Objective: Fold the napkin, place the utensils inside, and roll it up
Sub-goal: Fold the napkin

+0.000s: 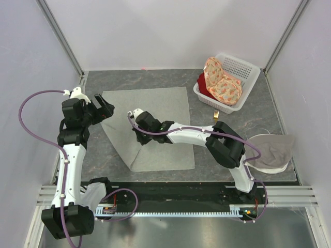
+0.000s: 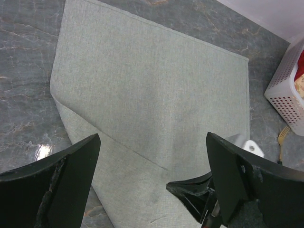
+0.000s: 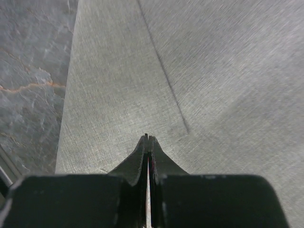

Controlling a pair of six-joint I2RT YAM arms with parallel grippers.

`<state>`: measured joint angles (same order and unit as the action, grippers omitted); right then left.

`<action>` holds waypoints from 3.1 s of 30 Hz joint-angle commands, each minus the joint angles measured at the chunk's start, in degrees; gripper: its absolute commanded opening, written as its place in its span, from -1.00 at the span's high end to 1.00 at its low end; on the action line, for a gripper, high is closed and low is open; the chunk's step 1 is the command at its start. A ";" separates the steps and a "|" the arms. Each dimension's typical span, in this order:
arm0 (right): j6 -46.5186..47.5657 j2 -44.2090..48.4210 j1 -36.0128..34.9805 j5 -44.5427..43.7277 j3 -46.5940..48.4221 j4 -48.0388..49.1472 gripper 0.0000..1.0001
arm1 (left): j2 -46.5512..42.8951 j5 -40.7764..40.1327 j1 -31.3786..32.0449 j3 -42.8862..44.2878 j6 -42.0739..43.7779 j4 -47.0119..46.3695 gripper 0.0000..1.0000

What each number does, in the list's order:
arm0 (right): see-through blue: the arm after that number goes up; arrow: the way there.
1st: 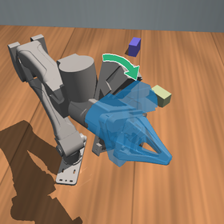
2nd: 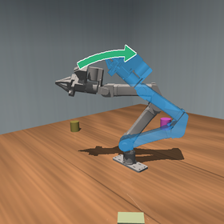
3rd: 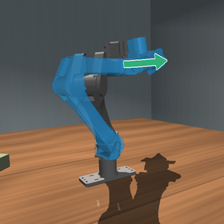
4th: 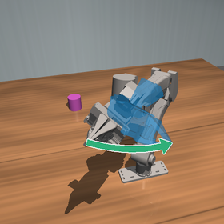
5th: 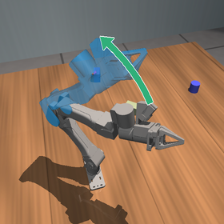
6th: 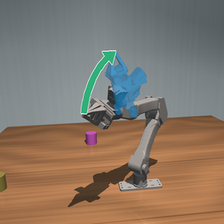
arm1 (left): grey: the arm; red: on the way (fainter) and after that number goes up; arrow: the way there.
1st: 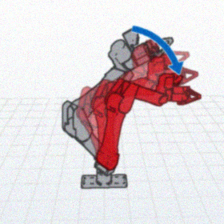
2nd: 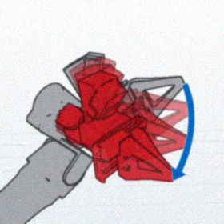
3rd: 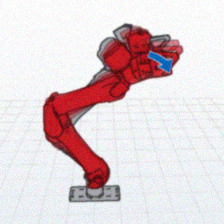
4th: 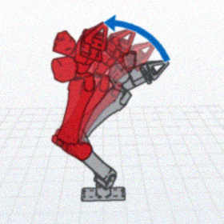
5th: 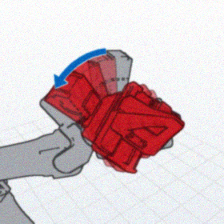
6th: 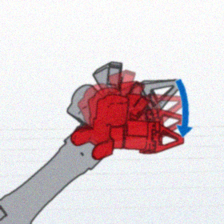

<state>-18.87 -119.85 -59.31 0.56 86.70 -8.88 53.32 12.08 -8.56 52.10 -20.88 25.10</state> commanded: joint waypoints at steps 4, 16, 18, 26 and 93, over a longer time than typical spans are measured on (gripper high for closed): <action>2.79 2.96 1.83 -6.27 3.48 -0.52 1.00 | -0.76 0.41 -0.23 -0.24 0.84 -2.43 -1.00; 0.24 -0.99 3.50 1.11 2.95 -2.72 0.53 | -0.67 0.76 -0.23 -0.06 0.76 -2.25 -1.00; -0.20 -2.04 3.32 2.16 3.21 -2.89 0.49 | -0.67 0.84 -0.23 -0.15 0.84 -2.43 -1.00; -0.29 -5.12 2.88 2.34 4.80 -4.74 0.35 | -0.67 1.02 -0.23 -0.24 0.76 -2.34 -1.00; 5.43 -6.79 2.88 -1.97 14.72 -11.95 0.82 | 0.03 1.99 -0.23 -0.06 0.49 -2.34 -1.00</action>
<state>-13.91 -125.67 -56.77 -2.66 98.35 -20.80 53.32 12.62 -8.56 52.10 -20.91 25.10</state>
